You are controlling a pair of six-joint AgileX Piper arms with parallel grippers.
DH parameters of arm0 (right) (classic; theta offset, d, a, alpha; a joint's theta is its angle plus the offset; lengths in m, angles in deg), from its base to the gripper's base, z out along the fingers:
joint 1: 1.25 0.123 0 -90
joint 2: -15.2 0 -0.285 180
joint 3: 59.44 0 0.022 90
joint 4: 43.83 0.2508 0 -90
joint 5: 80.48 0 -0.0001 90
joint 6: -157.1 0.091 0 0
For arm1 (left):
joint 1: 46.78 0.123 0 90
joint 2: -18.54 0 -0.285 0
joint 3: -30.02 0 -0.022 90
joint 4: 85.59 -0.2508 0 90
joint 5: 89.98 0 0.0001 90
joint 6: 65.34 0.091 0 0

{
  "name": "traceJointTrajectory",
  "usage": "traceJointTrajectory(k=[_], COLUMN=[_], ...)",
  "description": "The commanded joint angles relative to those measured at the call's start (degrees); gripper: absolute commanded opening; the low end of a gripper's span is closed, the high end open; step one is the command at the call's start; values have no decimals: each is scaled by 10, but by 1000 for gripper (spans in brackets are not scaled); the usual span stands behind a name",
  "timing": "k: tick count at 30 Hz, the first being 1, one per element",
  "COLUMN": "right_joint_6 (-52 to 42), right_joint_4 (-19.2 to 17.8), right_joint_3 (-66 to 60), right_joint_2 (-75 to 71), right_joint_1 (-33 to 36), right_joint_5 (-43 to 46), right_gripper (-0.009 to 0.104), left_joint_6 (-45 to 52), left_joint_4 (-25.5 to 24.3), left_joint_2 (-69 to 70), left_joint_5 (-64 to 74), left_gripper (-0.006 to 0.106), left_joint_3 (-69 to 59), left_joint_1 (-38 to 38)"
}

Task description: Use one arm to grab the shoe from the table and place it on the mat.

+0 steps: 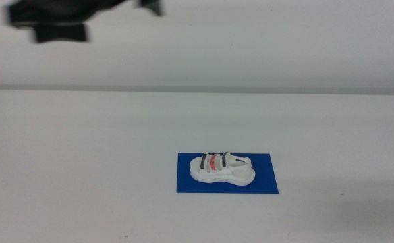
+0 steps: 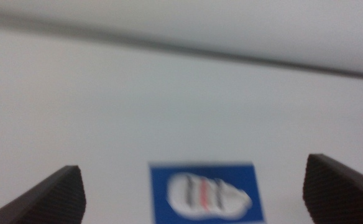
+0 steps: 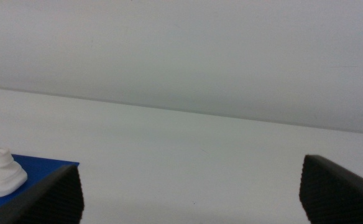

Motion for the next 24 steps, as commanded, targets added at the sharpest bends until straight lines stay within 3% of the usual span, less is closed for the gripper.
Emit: traceJointTrajectory(k=[1, 4, 8, 16, 20, 24], right_joint_6=[0, 0, 0, 0, 0, 0], right_joint_4=[-1, -1, -1, -1, -1, -1], right_joint_3=[-24, -24, -24, -24, -24, -24], right_joint_2=[-22, -22, -22, -22, -22, -22], right_joint_1=[0, 0, 0, 0, 0, 0], right_joint_5=[4, 4, 4, 4, 4, 4], right_gripper=[93, 93, 93, 93, 93, 93], left_joint_6=[94, 172, 179, 187, 201, 274], left_joint_4=[23, 33, 20, -54, -51, -16], left_joint_2=[90, 197, 302, 444, 476, 530], left_joint_5=[-128, -219, -264, -288, -326, -459], left_gripper=[94, 94, 94, 94, 94, 94], left_joint_3=[-114, -255, -378, -475, -494, -571], left_joint_1=[39, 82, 123, 143, 143, 167])
